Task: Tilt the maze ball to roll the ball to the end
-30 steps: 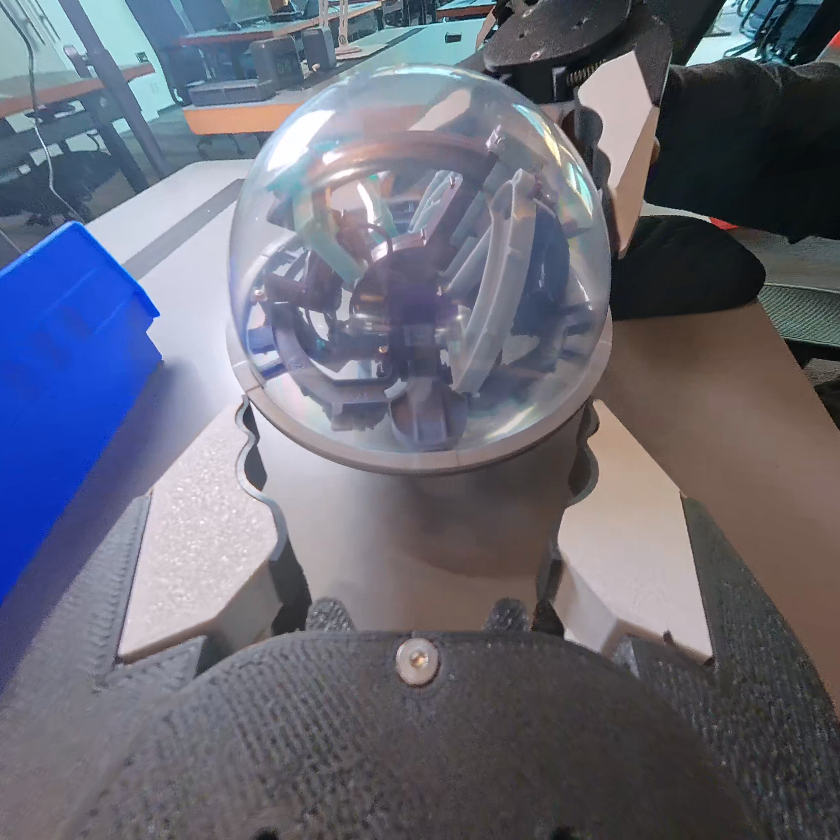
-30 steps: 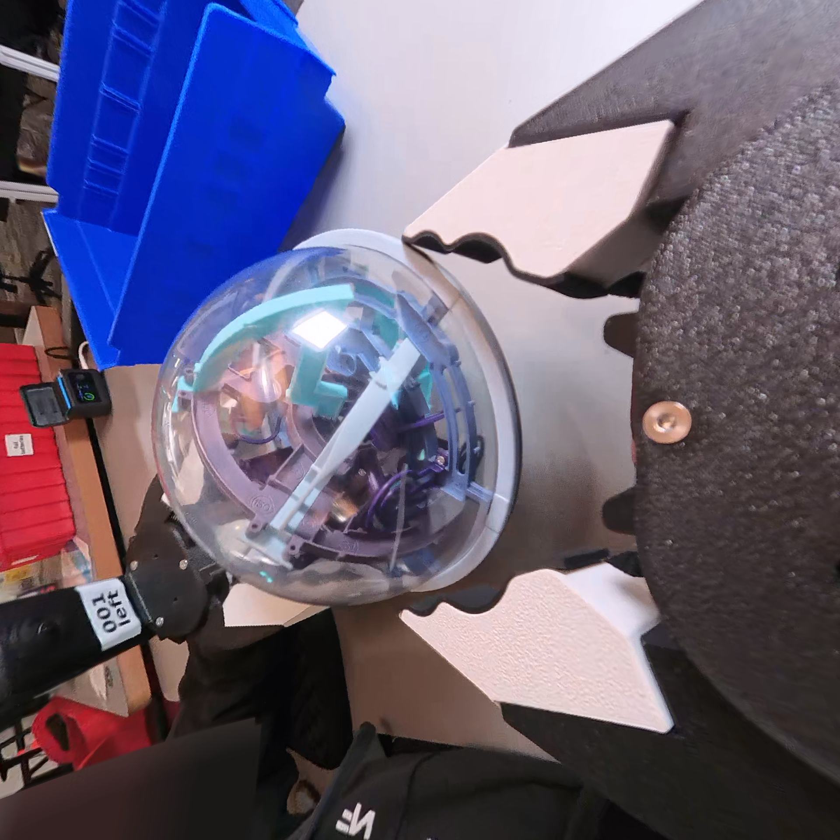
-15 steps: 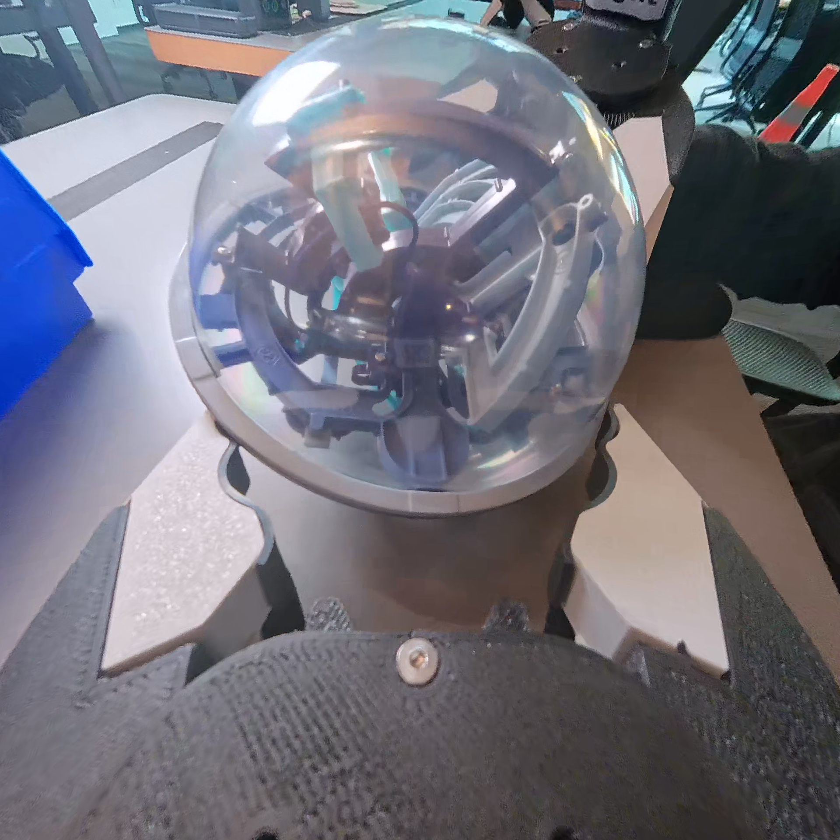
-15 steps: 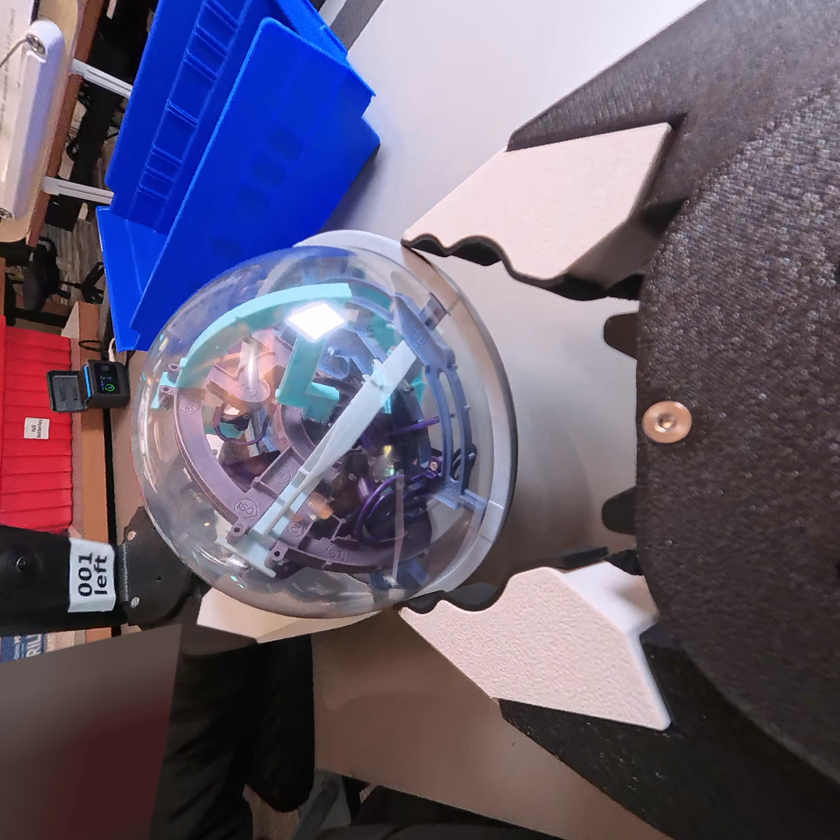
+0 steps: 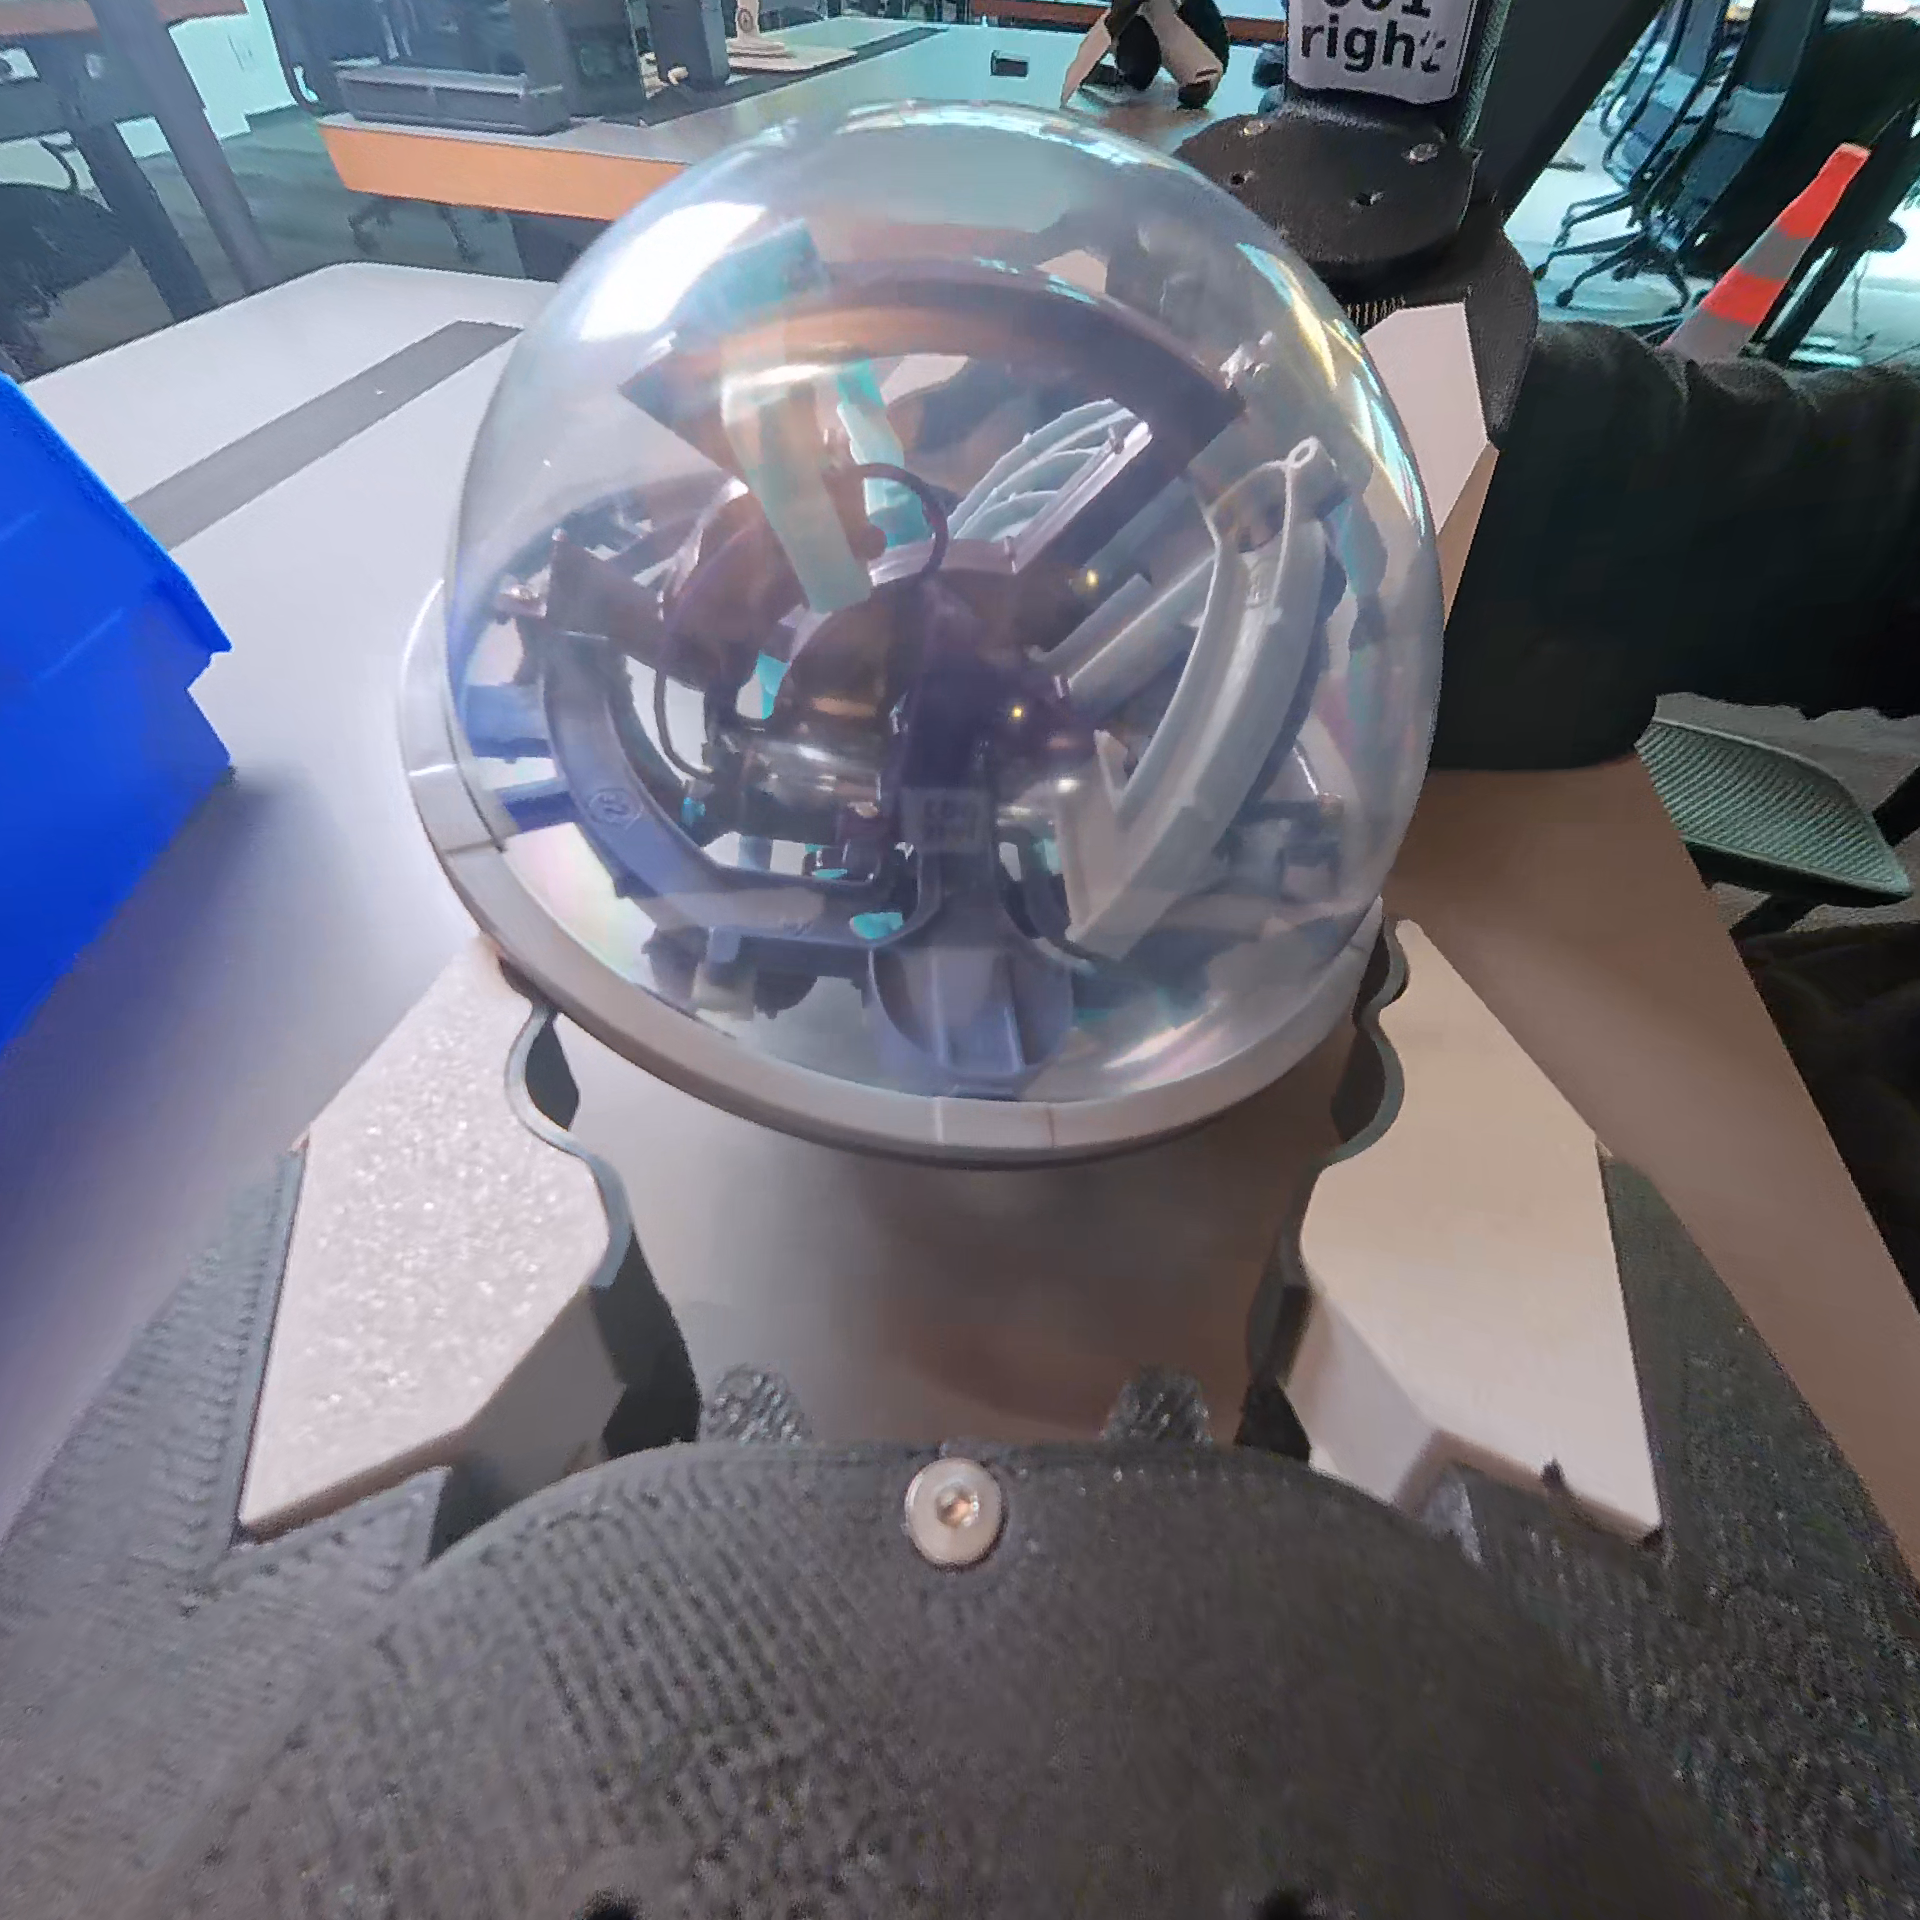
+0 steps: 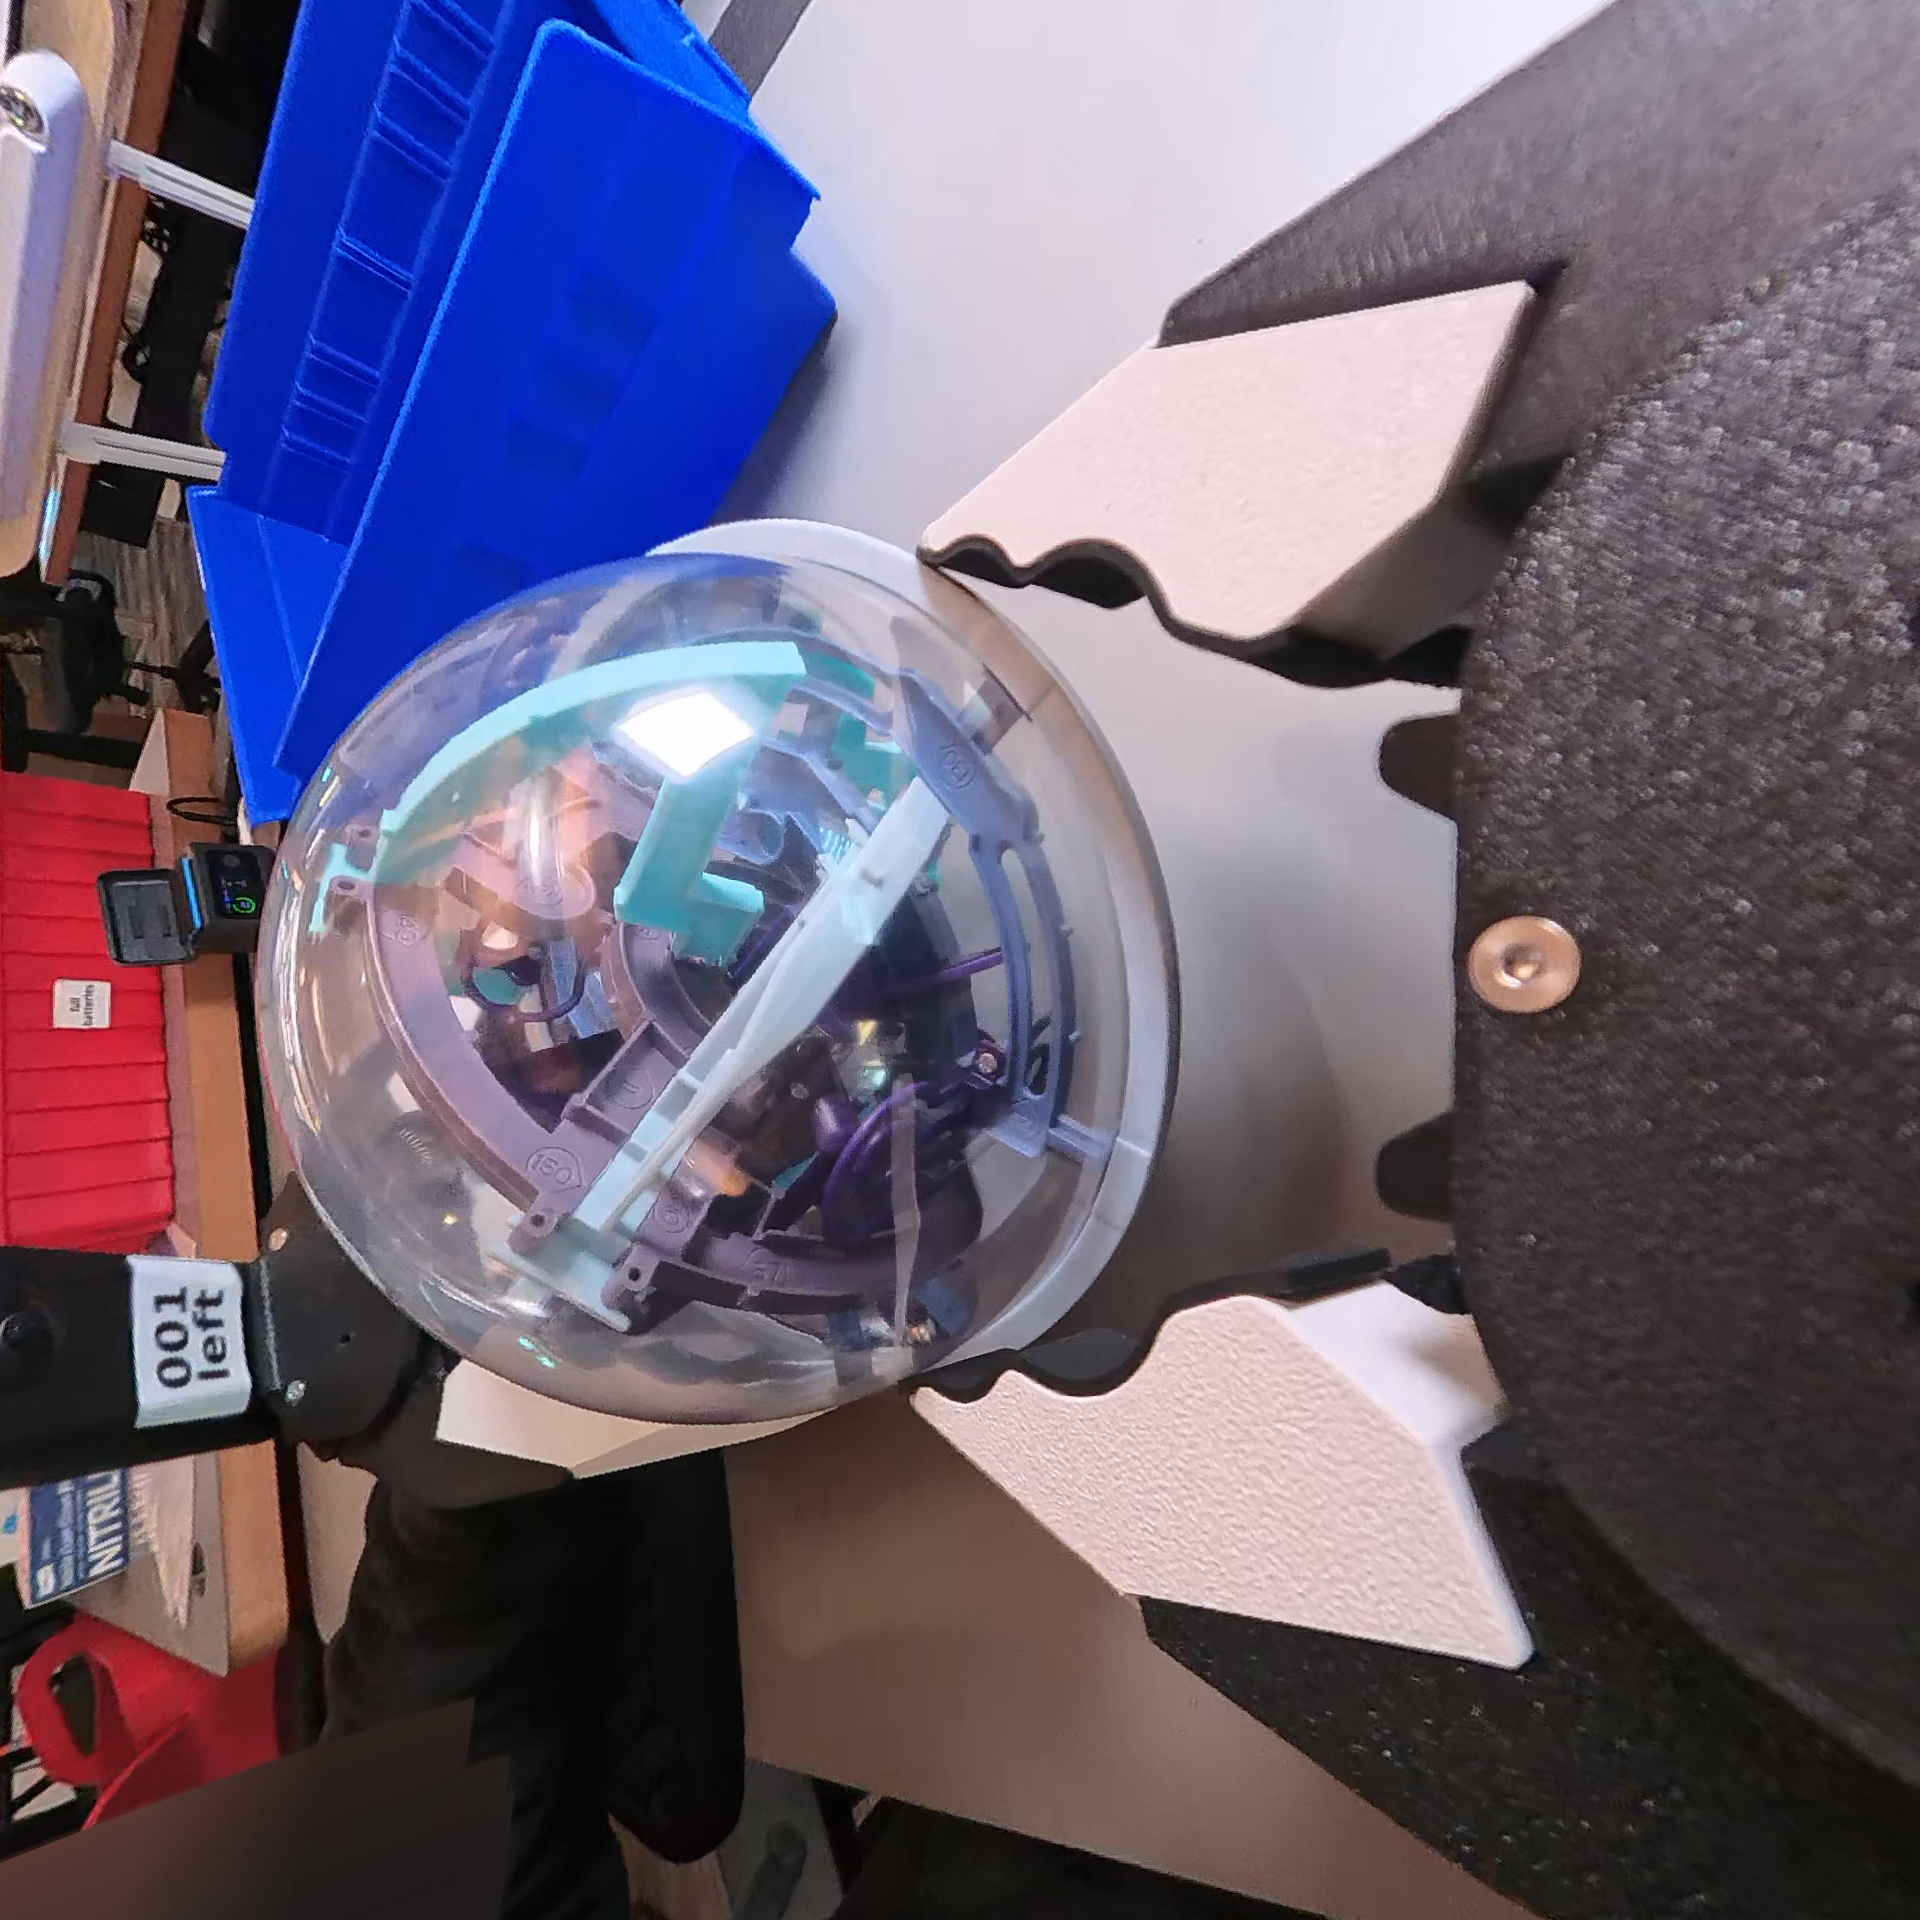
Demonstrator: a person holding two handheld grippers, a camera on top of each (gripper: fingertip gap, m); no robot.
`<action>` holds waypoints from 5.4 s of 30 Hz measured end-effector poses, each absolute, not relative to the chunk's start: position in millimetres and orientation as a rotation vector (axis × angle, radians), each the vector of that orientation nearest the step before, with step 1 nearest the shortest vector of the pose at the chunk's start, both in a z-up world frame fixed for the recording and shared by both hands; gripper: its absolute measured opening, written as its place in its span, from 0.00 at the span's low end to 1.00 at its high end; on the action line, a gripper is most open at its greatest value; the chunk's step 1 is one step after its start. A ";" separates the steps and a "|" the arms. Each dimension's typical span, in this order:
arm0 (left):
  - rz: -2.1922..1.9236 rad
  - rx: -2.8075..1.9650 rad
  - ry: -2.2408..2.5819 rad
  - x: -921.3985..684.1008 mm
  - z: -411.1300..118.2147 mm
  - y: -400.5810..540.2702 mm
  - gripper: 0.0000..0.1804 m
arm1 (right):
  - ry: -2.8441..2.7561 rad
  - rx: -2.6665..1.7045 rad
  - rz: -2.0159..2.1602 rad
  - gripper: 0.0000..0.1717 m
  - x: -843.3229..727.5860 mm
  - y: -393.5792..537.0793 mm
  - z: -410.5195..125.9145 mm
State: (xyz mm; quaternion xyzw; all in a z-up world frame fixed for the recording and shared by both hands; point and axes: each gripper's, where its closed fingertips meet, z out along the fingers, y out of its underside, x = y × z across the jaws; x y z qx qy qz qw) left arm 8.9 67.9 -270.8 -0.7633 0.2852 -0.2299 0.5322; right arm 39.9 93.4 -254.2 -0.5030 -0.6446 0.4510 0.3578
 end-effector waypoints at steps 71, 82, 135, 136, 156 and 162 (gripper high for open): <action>-0.934 -1.867 0.455 6.8 -266.5 65.7 0.77 | -1.629 -1.231 1.129 0.79 42.8 93.8 -250.5; -0.932 -1.856 0.421 1.6 -262.5 67.8 0.74 | -1.636 -1.266 1.148 0.79 42.2 95.1 -254.0; -0.682 -1.858 0.429 -4.9 -252.4 76.0 0.82 | -1.776 -1.236 1.462 0.74 27.2 103.7 -262.8; -0.653 -1.867 0.425 -5.3 -254.6 78.1 0.82 | -1.775 -1.212 1.433 0.74 26.6 102.3 -262.4; -0.404 -1.674 0.805 1.7 -239.0 72.3 0.81 | -1.811 -1.097 1.280 0.82 23.3 90.4 -267.1; -0.428 -1.812 0.659 -15.8 -250.4 74.9 0.80 | -1.758 -1.130 1.237 0.78 20.5 103.4 -266.4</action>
